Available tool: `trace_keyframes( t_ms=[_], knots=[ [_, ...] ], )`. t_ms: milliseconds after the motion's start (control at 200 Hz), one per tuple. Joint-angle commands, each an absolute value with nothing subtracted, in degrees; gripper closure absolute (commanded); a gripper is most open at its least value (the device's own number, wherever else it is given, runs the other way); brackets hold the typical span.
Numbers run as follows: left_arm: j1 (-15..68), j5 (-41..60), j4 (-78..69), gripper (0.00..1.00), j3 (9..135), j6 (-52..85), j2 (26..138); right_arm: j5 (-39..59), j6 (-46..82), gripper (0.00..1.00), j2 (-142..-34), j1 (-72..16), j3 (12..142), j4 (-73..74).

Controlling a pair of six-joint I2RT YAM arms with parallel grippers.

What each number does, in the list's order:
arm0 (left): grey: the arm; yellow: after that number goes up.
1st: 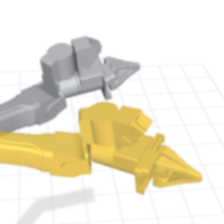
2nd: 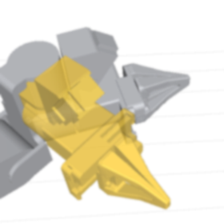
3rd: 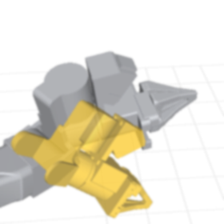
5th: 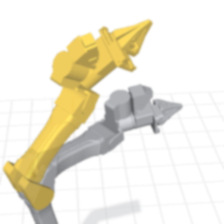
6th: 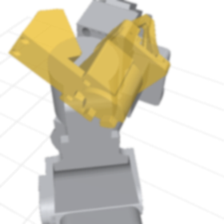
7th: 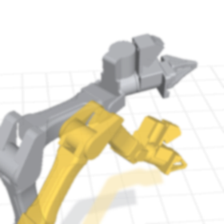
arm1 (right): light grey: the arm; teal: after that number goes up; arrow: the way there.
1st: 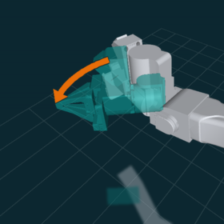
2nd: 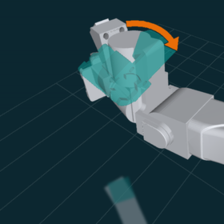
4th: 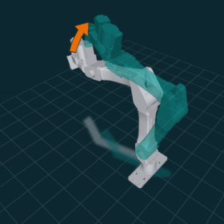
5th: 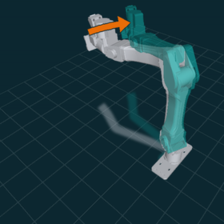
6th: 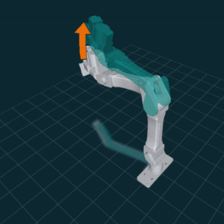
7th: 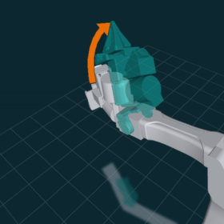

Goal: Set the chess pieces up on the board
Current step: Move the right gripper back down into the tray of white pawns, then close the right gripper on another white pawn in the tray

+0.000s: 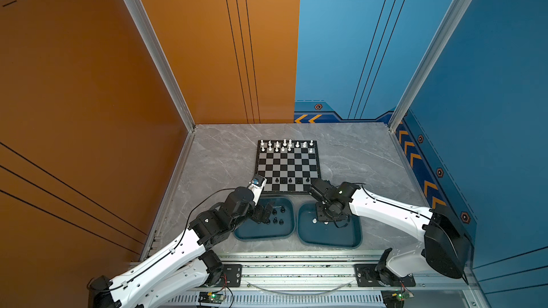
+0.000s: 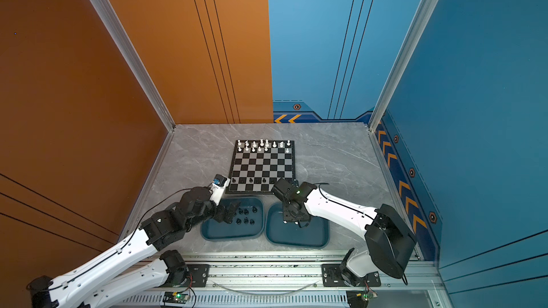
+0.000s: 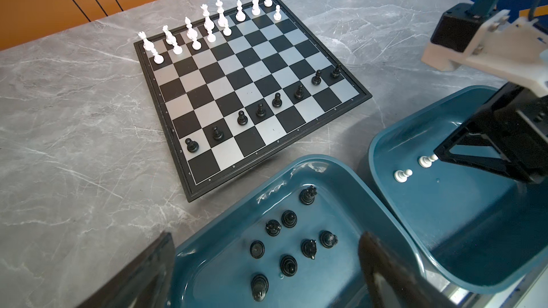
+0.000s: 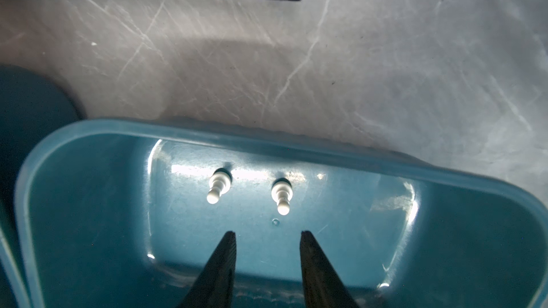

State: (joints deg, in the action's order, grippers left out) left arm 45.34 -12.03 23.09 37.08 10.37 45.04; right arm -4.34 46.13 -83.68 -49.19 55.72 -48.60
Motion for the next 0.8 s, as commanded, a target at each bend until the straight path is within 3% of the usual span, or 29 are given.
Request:
trace_keyframes(
  t_ms=[0,791],
  knots=[
    [45.5,-12.6,22.5,0.02,36.5,10.1,45.6,-4.4,47.8,0.61,-84.9,-49.4,54.1,-47.4],
    [44.6,-13.5,22.9,0.03,38.1,9.7,47.5,0.1,46.1,0.71,-88.2,-46.1,50.5,-41.9]
  ],
)
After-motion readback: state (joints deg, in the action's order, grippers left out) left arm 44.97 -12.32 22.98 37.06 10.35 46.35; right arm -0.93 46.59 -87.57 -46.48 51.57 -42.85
